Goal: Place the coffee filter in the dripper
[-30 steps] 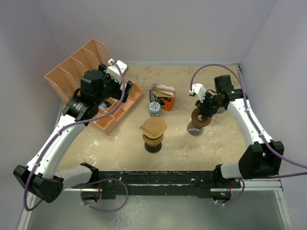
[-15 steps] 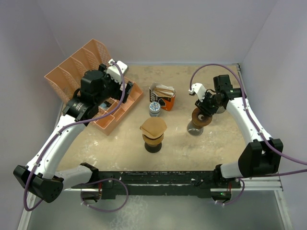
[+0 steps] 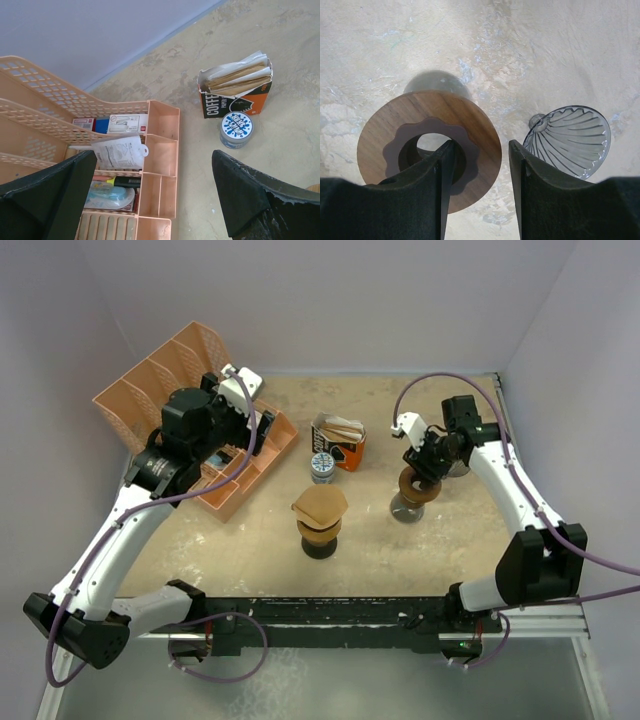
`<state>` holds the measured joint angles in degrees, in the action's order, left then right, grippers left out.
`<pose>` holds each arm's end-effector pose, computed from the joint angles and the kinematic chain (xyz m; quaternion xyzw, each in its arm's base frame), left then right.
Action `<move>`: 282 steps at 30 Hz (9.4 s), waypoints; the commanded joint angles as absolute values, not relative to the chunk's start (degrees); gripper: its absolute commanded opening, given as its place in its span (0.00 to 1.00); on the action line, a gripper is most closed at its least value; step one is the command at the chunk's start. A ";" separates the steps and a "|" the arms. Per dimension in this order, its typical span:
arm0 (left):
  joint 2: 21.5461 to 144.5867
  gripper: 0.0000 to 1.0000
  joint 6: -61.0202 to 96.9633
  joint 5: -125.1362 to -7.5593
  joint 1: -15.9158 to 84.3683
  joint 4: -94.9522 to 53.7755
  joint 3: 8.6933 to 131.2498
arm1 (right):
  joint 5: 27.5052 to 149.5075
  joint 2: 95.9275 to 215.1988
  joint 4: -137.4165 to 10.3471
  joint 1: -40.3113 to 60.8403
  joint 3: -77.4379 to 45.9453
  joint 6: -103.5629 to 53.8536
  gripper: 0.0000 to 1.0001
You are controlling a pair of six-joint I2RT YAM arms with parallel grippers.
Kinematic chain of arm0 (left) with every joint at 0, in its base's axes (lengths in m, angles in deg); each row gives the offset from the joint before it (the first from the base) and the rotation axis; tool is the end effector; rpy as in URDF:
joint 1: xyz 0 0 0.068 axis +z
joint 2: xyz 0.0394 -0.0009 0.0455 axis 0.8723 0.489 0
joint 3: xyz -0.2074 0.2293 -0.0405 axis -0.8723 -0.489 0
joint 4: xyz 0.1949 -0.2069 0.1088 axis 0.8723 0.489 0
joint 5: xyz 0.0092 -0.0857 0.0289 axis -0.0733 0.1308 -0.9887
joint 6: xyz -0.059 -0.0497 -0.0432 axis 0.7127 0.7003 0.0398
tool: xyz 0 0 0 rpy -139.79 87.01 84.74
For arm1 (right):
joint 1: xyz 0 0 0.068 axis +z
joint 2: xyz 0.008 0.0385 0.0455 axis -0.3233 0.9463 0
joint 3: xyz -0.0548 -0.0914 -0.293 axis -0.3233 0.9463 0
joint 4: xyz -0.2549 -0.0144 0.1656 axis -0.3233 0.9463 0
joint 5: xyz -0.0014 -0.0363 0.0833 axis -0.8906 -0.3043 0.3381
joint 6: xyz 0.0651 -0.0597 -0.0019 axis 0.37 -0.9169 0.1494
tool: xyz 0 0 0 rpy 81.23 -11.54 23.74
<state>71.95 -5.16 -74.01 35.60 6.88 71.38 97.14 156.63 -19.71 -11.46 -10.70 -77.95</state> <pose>0.2818 -0.1330 0.4513 0.2544 0.7575 -0.0753 0.5966 0.3527 0.0680 0.2915 -0.4644 0.8259 0.0313 0.3182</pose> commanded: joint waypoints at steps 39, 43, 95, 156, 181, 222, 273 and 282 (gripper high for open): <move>70.62 1.00 -5.91 -73.99 35.81 5.95 72.57 | 101.64 151.89 -33.09 0.68 -3.98 -63.14 0.60; 70.93 1.00 -5.87 -73.99 35.88 6.08 72.76 | 100.25 151.47 -32.85 0.82 -4.58 -63.29 0.64; 72.06 1.00 -5.17 -70.31 35.90 6.12 73.65 | 106.54 170.17 -33.81 -37.91 -14.94 -69.29 0.68; 93.23 0.87 -23.89 -55.01 17.05 20.91 99.34 | 129.71 150.68 -16.58 -26.14 -27.54 -62.95 0.00; 118.17 0.64 -63.77 -77.94 -2.89 44.06 120.41 | 128.99 152.97 -16.54 -16.55 -28.26 -61.29 0.00; 115.50 0.00 -48.22 -73.63 -3.87 29.63 112.99 | 118.44 154.24 -16.67 -15.35 -21.84 -65.64 0.09; 111.82 0.26 -42.06 -70.74 -2.37 25.28 99.87 | 113.53 158.16 -18.12 -14.38 -18.72 -68.59 0.24; 111.05 0.08 -42.45 -69.57 -2.38 24.79 96.07 | 112.42 158.08 -18.15 -14.28 -17.32 -70.51 0.20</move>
